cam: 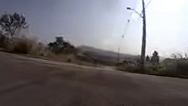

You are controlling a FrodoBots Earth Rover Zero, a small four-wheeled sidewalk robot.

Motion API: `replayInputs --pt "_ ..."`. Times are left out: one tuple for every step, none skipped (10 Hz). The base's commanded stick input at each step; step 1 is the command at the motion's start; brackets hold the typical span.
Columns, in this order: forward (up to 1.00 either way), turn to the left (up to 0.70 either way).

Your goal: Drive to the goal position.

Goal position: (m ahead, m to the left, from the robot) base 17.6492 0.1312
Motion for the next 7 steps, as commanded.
replayInputs --pt "0.85 0.00" --pt "0.85 0.00" --pt "0.85 0.00" --pt "0.85 0.00" --pt "0.85 0.00" --pt "0.85 0.00" --pt "0.85 0.00"
